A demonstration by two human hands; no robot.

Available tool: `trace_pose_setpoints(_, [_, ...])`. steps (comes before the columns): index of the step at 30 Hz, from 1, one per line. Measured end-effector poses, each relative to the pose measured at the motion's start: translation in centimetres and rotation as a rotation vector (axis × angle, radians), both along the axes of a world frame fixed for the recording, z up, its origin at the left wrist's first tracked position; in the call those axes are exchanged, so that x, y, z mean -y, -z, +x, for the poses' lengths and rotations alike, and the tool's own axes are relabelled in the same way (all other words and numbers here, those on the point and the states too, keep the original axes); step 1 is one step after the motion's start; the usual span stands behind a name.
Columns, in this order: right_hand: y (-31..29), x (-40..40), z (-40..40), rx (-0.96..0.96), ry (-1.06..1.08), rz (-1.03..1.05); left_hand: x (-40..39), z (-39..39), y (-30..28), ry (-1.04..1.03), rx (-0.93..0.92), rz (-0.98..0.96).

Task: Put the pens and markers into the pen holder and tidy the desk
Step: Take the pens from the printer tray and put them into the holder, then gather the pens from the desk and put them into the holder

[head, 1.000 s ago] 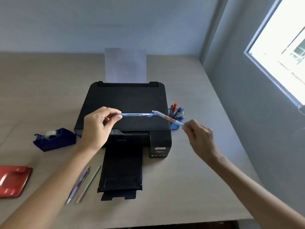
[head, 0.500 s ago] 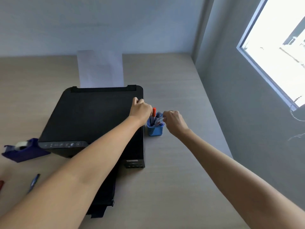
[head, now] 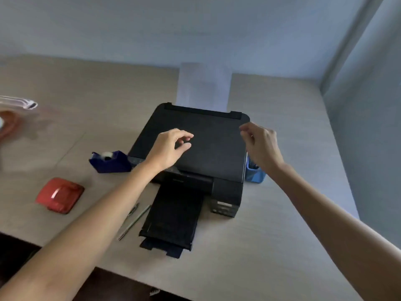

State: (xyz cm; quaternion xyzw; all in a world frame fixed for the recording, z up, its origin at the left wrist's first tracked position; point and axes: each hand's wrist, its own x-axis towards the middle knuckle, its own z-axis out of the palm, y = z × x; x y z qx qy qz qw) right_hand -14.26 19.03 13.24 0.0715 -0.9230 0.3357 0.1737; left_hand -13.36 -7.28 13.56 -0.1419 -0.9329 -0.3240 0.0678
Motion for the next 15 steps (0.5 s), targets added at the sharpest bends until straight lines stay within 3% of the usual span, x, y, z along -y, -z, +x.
trace_pose_setpoints(4, [-1.3,9.9,1.8,-0.095,-0.221,-0.038,12.9,3.3,2.3,-0.237,0.186,-0.078])
trace_pose_setpoints(8, [1.0,19.5,4.1,-0.03,-0.422,-0.05,22.5,6.2,7.8,-0.337,0.394,-0.156])
trace_pose_setpoints(11, [4.3,26.9,5.8,0.186,-0.47,0.008,27.4,7.1,12.0,-0.436,0.502,-0.192])
trace_pose_setpoints(15, [9.1,33.5,7.2,0.618,-0.344,0.167,29.1,7.1,16.2,-0.417,0.677,-0.375])
